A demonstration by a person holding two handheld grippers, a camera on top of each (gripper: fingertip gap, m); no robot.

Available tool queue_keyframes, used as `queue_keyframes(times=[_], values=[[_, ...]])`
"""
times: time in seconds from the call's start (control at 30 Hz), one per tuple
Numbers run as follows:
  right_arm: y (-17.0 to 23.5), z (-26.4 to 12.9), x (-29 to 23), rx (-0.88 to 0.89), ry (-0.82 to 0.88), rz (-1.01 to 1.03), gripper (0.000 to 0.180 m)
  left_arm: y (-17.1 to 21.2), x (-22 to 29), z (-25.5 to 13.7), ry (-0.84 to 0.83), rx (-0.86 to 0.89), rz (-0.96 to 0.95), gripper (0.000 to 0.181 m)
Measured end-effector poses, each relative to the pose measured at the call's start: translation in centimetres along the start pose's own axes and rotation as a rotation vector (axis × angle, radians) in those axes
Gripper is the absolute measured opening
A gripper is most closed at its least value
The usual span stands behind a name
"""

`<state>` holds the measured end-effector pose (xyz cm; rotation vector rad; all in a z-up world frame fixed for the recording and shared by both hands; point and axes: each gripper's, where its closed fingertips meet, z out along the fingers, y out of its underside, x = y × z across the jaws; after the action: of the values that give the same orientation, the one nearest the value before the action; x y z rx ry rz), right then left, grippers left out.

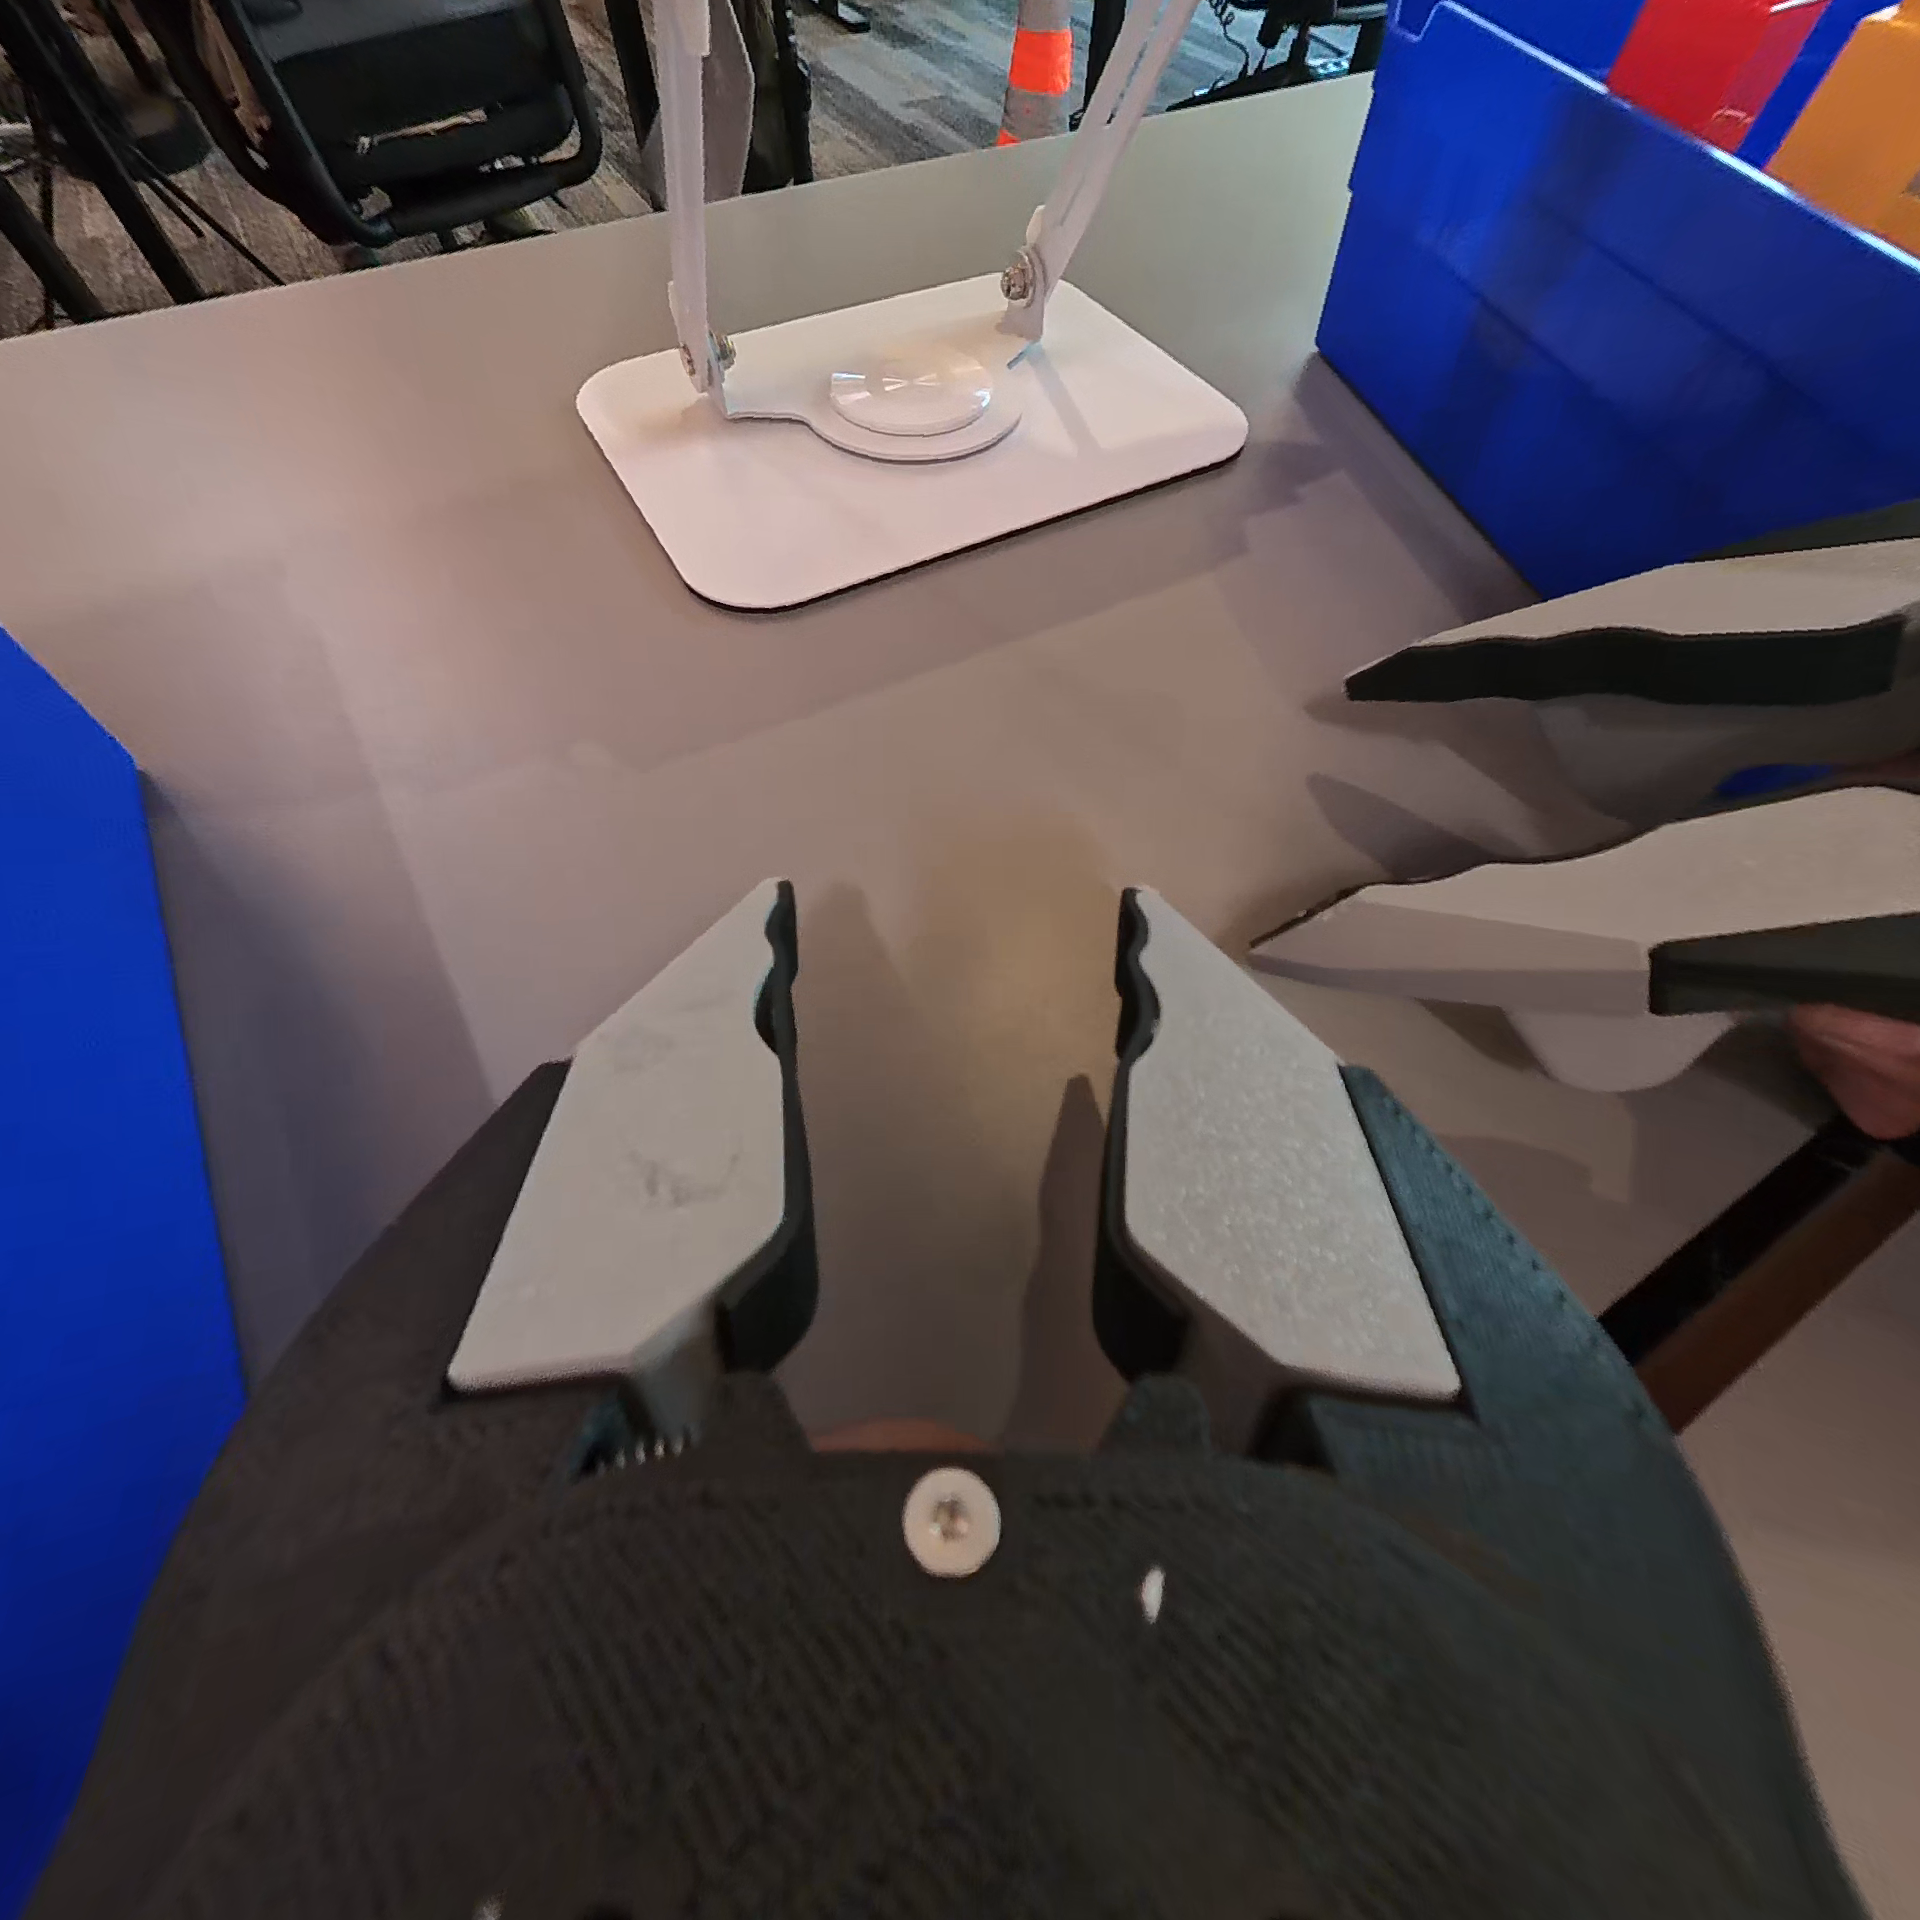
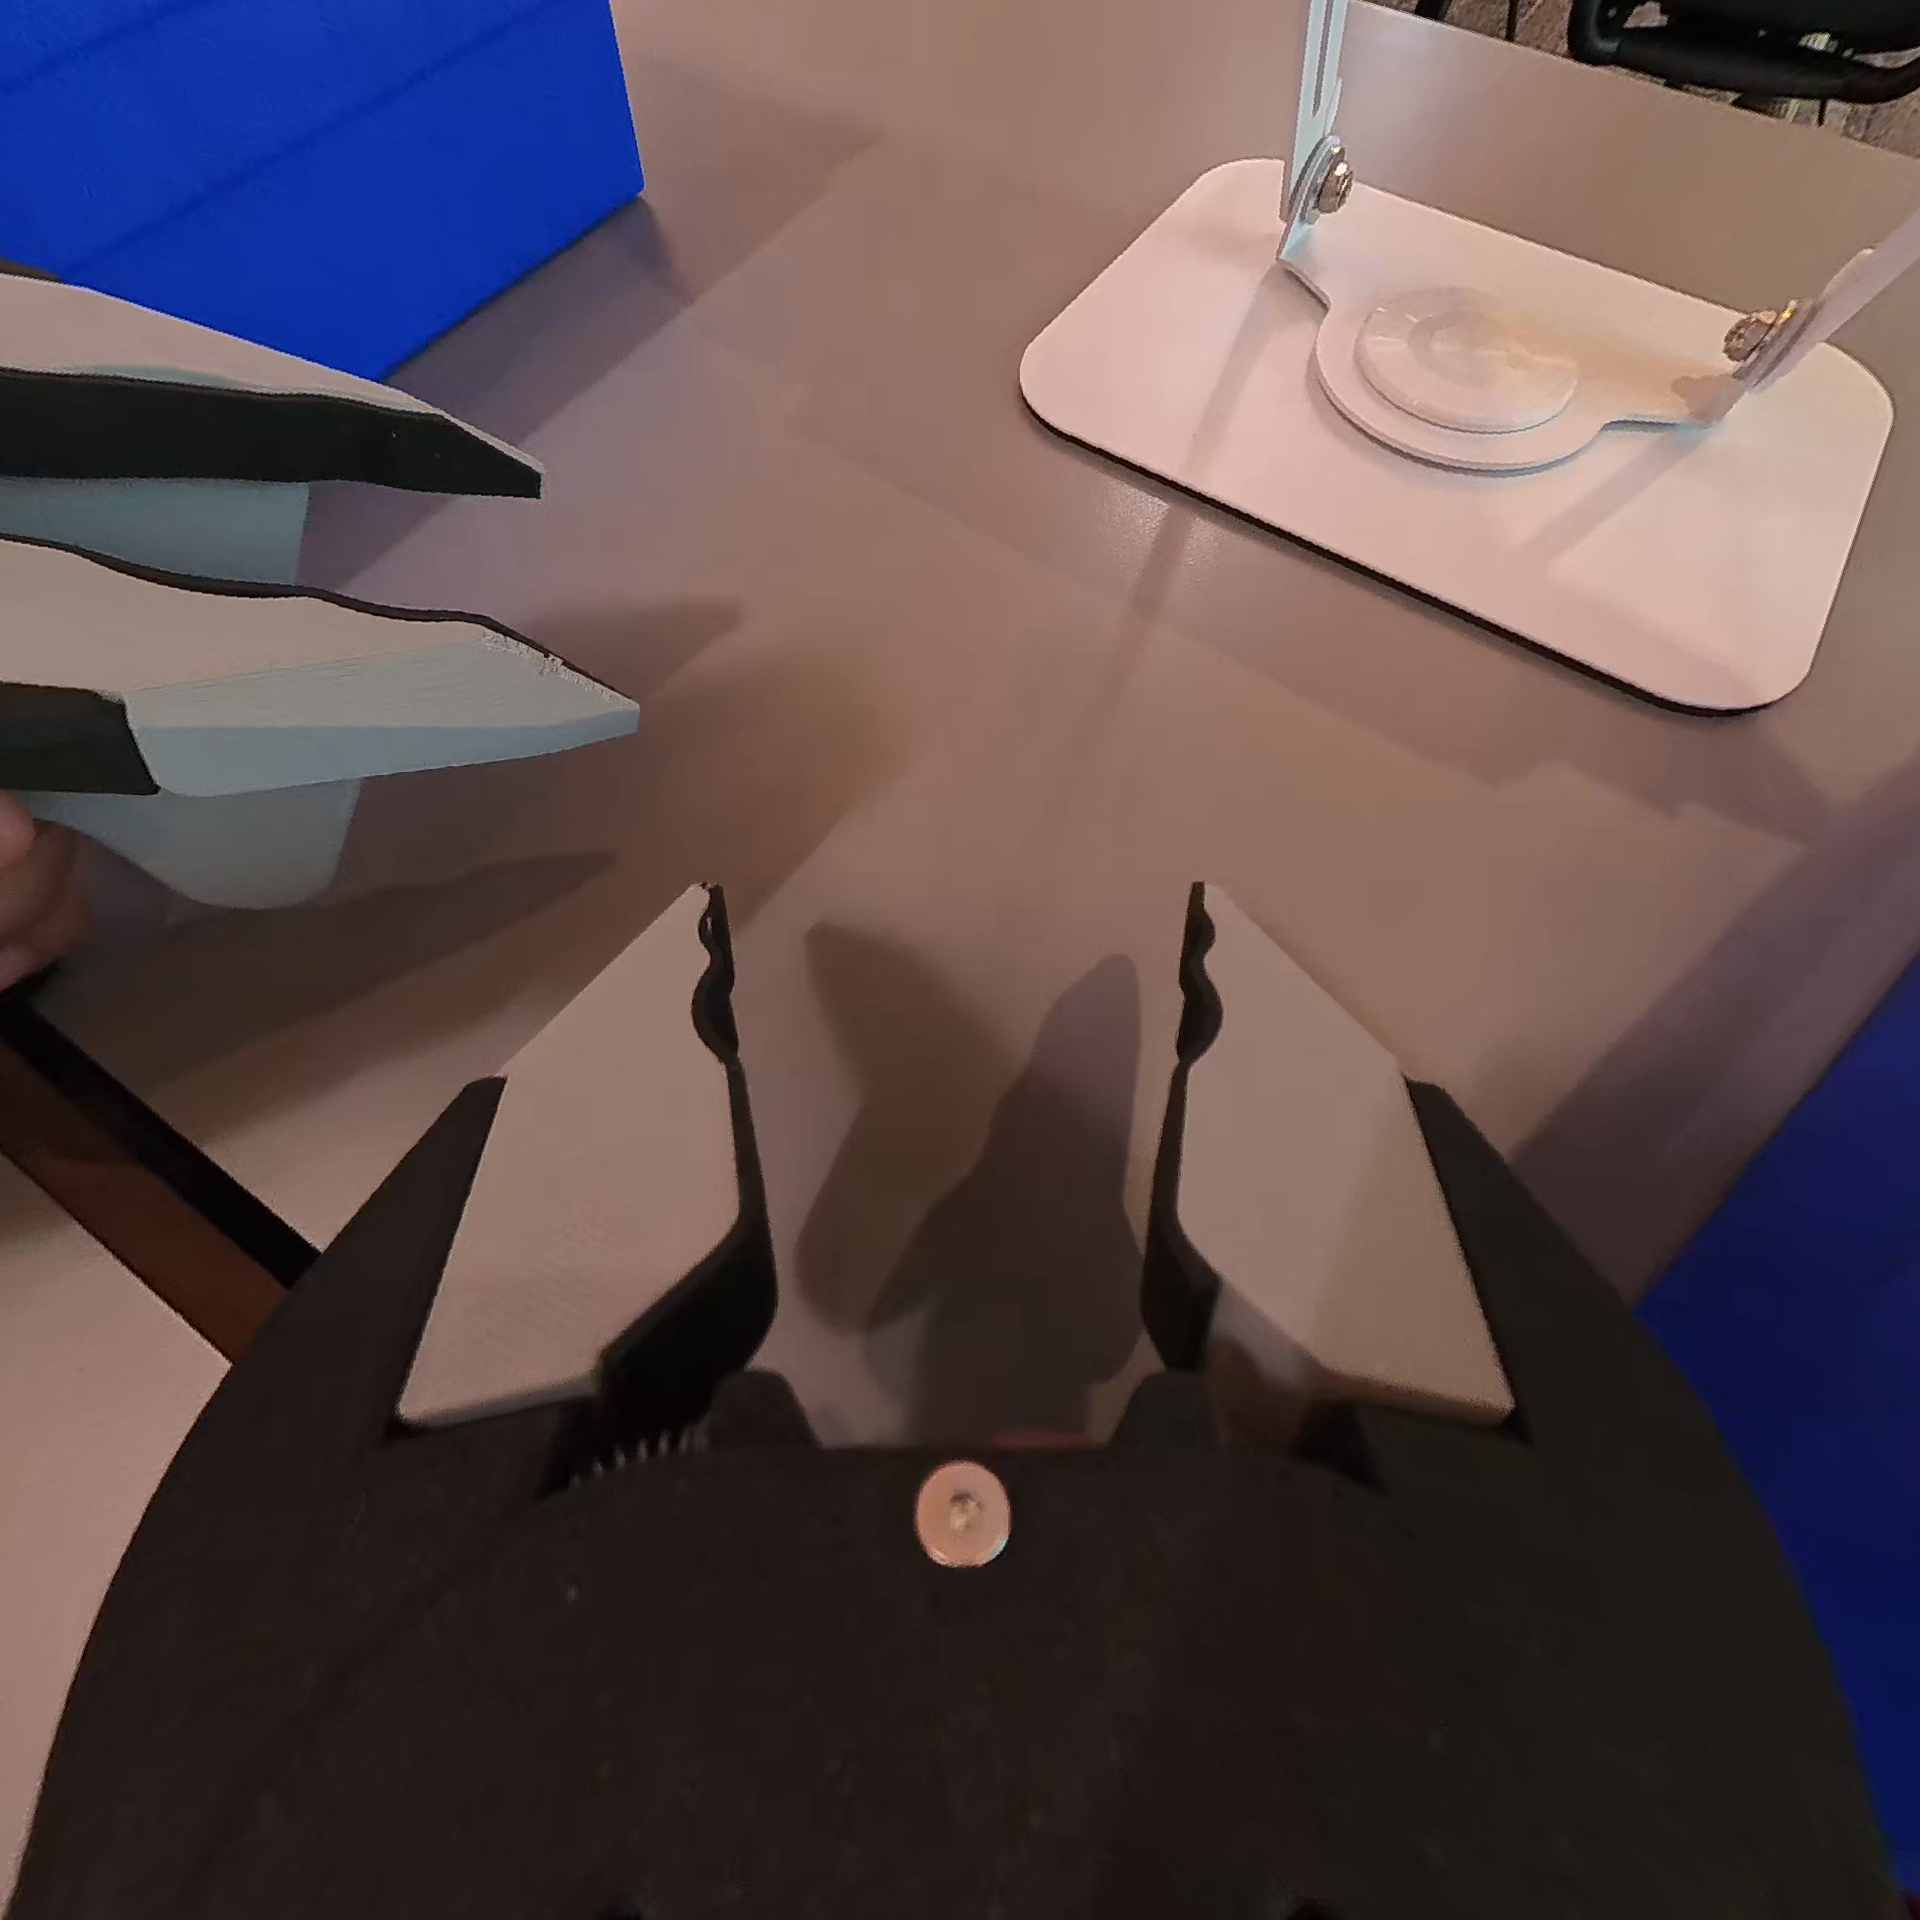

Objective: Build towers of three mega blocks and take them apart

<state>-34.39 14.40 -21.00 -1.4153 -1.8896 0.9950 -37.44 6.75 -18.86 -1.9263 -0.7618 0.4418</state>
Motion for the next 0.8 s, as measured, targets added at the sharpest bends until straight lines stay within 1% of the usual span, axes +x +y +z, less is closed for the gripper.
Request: queue_keyframes(times=[0.33,0.47,0.67,0.8], values=[[0.2,0.4,0.5,-0.028,0.042,-0.001,0.084,0.1,-1.4,0.1,-0.095,-0.007,-0.030,0.083],[-0.5,-0.2,0.3,0.019,0.053,-0.041,0.082,-0.1,-1.6,0.0,-0.112,0.005,-0.023,0.083],[-1.0,-0.5,0.1,0.043,0.069,-0.080,0.082,-0.8,-1.8,-0.4,-0.143,0.049,-0.007,0.083],[-2.3,-1.4,0.3,0.119,0.104,-0.094,0.083,-1.2,-2.1,-0.6,-0.164,0.076,-0.013,0.083]])
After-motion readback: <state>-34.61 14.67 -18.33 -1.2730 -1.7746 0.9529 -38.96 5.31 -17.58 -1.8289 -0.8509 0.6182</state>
